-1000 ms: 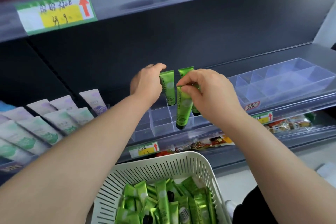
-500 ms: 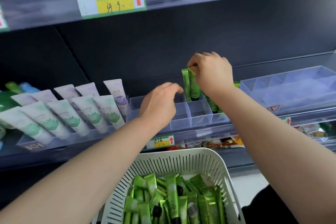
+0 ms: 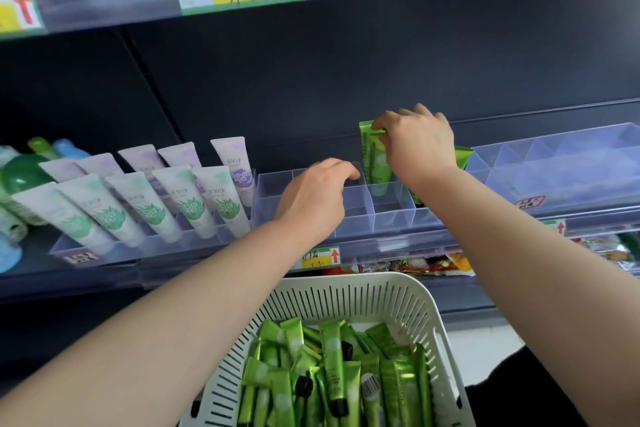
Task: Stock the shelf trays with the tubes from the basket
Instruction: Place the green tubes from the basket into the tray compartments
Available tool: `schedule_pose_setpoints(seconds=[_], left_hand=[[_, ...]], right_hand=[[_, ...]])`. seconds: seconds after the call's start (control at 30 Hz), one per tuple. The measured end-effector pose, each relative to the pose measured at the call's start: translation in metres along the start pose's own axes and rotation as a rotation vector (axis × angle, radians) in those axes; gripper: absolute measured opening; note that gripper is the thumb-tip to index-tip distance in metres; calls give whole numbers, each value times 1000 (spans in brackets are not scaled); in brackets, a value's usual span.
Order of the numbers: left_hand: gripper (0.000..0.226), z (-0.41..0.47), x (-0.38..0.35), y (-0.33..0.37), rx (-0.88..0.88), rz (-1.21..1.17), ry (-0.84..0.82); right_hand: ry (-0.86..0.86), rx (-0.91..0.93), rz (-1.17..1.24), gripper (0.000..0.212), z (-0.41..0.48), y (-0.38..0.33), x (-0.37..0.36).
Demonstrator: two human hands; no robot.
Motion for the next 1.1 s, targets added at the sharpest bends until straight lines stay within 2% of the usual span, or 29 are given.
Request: schedule_pose_setpoints(seconds=[0.2, 0.37, 0.47, 0.53, 0.63, 0.77, 0.83, 0.97, 1.1], left_hand=[[42, -4, -10, 0, -46, 73, -44], [38, -23, -20, 2, -59, 55, -53], [31, -48, -33, 3, -161, 27, -38], [30, -71, -46, -2, -215, 10, -32], [34, -107, -67, -14, -125, -34, -66], [31, -151, -105, -32, 91, 1, -345], [30, -170, -121, -43, 182, 33, -458], [30, -195, -136, -59, 291, 84, -597], [31, -203, -142, -65, 322, 91, -625]], right_hand=[[103, 94, -2, 29, -26, -13, 14], [218, 149, 84, 15, -84, -28, 16], [166, 137, 171, 12, -127, -34, 3], [84, 118, 210, 10, -155, -37, -13], [-73, 81, 214, 7, -192, -37, -43], [-616, 46, 101, 25, -231, -31, -96], [-826, 48, 38, 35, -245, -30, -109], [-1055, 127, -61, 34, -262, -37, -123], [-1183, 204, -170, 27, -273, -40, -129]])
Point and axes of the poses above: each hand's wrist, its own z-axis towards the middle knuckle, its own x-axis out of the back of the hand, y = z × x, the point moved 5 cm from there along z, towards the middle knuckle, and after that the axes turned 1 degree about -z, right-handed, at the moved point
